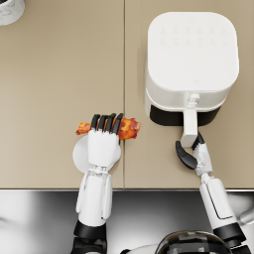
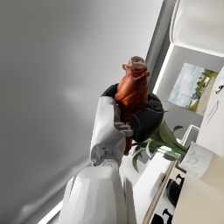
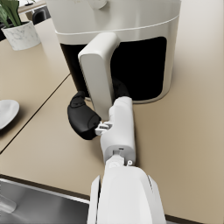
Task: Pick up the drumstick and place it into the air fryer
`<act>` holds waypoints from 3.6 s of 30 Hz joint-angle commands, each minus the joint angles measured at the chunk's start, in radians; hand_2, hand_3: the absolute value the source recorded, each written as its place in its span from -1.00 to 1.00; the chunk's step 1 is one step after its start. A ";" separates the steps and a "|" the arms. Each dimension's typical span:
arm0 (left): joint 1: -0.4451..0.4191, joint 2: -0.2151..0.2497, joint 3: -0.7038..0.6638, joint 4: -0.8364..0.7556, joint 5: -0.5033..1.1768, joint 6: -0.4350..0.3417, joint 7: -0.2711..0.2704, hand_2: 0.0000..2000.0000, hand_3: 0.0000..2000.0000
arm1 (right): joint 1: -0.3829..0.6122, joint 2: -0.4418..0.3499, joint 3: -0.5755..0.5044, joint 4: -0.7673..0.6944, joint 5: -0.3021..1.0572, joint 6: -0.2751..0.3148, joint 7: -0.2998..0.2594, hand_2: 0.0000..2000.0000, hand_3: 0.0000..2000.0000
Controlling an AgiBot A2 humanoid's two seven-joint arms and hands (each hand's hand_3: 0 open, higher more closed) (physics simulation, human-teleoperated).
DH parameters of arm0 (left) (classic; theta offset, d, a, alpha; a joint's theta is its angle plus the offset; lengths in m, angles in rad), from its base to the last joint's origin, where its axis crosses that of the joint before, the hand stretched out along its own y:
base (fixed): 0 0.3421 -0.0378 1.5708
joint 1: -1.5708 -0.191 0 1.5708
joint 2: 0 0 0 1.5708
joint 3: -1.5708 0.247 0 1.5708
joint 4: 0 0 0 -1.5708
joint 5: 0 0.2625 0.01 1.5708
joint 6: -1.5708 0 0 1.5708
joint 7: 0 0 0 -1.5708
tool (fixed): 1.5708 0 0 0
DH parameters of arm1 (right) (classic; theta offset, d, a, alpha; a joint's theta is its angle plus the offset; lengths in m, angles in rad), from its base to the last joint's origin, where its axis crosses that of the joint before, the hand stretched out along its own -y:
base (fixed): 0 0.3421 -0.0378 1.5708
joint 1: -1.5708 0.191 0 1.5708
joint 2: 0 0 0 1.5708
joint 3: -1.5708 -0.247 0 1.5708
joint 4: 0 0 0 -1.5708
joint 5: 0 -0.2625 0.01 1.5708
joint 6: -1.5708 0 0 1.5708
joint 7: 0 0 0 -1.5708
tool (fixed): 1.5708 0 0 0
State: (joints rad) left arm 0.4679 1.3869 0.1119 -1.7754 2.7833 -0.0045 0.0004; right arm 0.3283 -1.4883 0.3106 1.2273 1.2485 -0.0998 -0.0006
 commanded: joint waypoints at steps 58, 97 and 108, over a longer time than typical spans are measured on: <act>-0.014 -0.072 0.199 -0.191 -0.372 0.003 0.000 -1.00 -1.00 | -0.187 0.739 0.507 0.693 -0.001 -0.063 -0.003 1.00 1.00; -0.190 -0.123 -0.141 -0.175 -0.373 0.004 0.000 -1.00 -1.00 | 0.526 0.177 0.560 -0.097 0.003 0.328 0.011 1.00 1.00; -0.208 -0.118 -0.141 -0.180 -0.373 0.004 0.000 -1.00 -1.00 | 0.640 0.101 0.564 -0.357 0.002 0.370 0.027 1.00 1.00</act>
State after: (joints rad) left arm 0.2558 1.2688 -0.0360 -1.9495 2.4104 -0.0002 0.0000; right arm 0.8659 -1.2266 0.8750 0.8815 1.2507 0.2698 0.0249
